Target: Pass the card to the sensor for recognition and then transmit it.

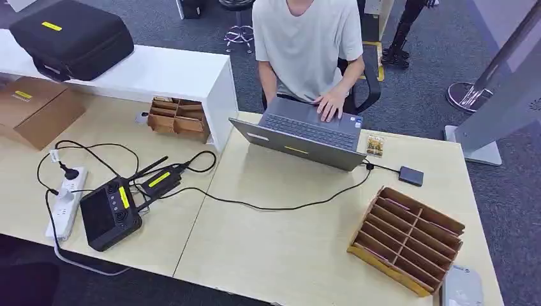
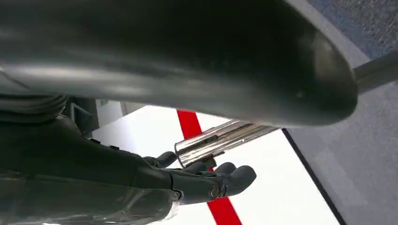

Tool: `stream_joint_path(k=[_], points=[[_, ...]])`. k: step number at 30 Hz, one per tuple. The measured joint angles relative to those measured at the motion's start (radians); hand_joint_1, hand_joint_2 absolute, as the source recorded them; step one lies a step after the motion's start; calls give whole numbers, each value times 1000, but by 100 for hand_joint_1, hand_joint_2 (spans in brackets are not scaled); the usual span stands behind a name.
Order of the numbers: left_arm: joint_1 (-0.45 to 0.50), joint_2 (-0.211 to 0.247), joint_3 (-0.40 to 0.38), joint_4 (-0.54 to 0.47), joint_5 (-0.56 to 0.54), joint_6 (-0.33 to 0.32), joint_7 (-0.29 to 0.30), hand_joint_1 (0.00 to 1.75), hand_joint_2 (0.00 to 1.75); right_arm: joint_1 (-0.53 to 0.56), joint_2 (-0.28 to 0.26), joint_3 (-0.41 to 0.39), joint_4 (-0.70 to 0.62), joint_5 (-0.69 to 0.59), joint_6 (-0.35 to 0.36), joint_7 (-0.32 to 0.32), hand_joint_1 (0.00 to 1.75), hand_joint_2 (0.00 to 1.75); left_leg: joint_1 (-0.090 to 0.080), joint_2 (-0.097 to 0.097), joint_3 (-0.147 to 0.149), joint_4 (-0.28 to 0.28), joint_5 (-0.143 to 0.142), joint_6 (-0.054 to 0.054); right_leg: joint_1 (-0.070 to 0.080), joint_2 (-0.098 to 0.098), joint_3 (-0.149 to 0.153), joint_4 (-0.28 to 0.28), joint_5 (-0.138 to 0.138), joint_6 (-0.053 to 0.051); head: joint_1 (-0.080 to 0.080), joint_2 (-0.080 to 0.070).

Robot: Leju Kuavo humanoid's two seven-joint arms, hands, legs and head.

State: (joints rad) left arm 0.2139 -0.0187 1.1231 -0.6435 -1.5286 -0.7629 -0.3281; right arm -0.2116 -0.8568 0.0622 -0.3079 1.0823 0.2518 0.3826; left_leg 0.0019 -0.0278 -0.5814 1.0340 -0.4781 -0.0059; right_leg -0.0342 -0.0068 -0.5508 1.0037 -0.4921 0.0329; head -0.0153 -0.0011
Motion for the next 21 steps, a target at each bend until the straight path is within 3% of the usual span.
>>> stream_joint_path(k=[8,9,14,17,18,19,20,21], points=[[-8,19,-4,41,0,8,0,0,175,10,14,-20,0,9,-1,2,0,0,0,0,0,0,0,0,0,0,0,0,0,0,1,0],[-9,21,-4,44,0,8,0,0,175,10,16,-24,0,9,-1,2,0,175,0,0,0,0,0,0,0,0,0,0,0,0,0,0],[-21,49,-5,107,0,73,0,0,175,17,42,-55,2,15,5,-20,0,175,1,0,0,0,0,0,1,0,0,0,0,0,0,0],[-50,106,-5,247,0,213,0,0,175,38,99,-89,6,32,-14,-19,0,175,2,0,1,0,0,0,2,0,0,0,0,-1,1,0],[-63,131,-5,316,0,263,0,0,0,45,118,-100,10,34,-19,-17,0,175,2,-1,1,0,0,-1,3,-1,1,0,-1,-1,0,0],[-69,150,-5,357,0,284,0,0,0,51,140,-111,14,35,-23,-17,0,175,2,0,1,0,-1,-1,2,0,1,0,-1,-1,1,0],[-73,164,-5,396,0,292,0,0,175,60,165,-122,19,35,-25,-16,0,175,3,0,2,-1,0,-2,2,0,0,0,-1,-1,1,0],[-78,172,-5,421,0,293,0,0,175,71,185,-130,24,32,-29,-16,0,175,3,0,2,-1,0,-2,3,0,0,0,-1,-2,-1,0]])
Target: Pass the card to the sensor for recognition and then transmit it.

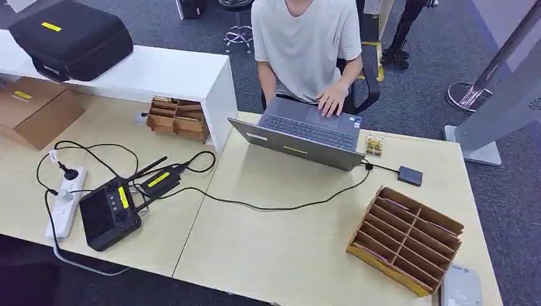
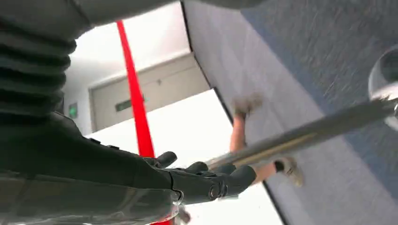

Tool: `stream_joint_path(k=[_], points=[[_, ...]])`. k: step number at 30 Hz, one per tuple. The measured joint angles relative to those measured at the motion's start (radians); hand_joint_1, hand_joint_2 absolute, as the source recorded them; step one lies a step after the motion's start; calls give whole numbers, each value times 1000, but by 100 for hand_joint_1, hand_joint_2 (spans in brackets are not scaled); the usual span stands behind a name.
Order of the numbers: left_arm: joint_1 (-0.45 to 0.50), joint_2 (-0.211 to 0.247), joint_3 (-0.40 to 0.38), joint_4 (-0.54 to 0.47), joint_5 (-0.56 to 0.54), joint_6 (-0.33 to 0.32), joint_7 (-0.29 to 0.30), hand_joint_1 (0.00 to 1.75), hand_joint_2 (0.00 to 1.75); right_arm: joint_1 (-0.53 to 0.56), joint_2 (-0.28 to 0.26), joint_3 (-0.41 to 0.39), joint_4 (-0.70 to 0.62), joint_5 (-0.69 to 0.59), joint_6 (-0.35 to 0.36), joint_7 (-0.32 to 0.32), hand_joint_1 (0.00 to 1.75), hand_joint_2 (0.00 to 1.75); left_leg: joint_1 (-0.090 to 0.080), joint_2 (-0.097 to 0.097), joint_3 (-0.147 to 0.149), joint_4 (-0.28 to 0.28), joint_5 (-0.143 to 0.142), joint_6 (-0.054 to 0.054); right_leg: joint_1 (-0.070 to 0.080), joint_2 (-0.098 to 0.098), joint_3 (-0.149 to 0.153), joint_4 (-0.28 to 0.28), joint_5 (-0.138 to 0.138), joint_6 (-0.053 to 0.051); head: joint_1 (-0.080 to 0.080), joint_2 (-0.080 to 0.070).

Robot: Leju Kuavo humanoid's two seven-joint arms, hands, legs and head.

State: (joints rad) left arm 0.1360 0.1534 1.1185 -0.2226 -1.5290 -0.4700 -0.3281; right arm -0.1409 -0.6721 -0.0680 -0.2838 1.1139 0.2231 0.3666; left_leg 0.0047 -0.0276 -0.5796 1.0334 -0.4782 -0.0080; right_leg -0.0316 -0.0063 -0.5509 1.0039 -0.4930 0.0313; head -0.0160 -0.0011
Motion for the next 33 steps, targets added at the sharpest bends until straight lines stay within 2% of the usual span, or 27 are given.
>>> stream_joint_path(k=[5,8,10,14,15,21,24,25,33], points=[[-16,46,0,115,6,-6,9,0,175,52,152,-83,32,-108,-51,-35,0,175,6,0,0,0,-1,-2,3,0,2,0,-1,-2,2,0],[-16,55,0,148,11,-2,16,0,175,81,270,-159,52,-175,-120,-29,0,175,6,0,1,0,-3,-5,6,0,1,0,-3,-5,3,0],[-16,56,0,164,15,2,24,0,175,98,347,-197,65,-198,-136,-18,0,175,7,0,1,0,-3,-5,6,0,1,0,-4,-6,3,0],[-16,56,1,181,35,10,36,0,175,116,445,-253,76,-228,-174,-23,0,175,7,2,1,0,-3,-6,7,2,2,1,-4,-7,1,0],[-16,55,1,184,42,11,37,0,0,118,469,-267,78,-237,-189,-35,0,175,7,3,1,0,-3,-6,7,2,1,1,-4,-7,2,0],[-6,45,13,197,92,21,43,0,0,124,581,-320,83,-254,-252,-97,0,175,7,3,1,0,-4,-6,7,2,1,1,-4,-7,2,0],[0,40,19,198,96,24,45,0,0,128,612,-327,85,-254,-261,-102,0,175,7,3,1,0,-4,-6,7,2,0,1,-4,-7,2,0],[2,39,20,198,96,24,45,0,175,129,618,-328,86,-254,-261,-103,0,175,7,3,1,0,-4,-6,7,2,0,0,-4,-7,2,0],[10,25,28,198,130,33,48,0,175,131,670,-352,88,-268,-299,-169,0,175,7,3,2,0,-4,-7,7,3,0,0,-4,-7,2,0]])
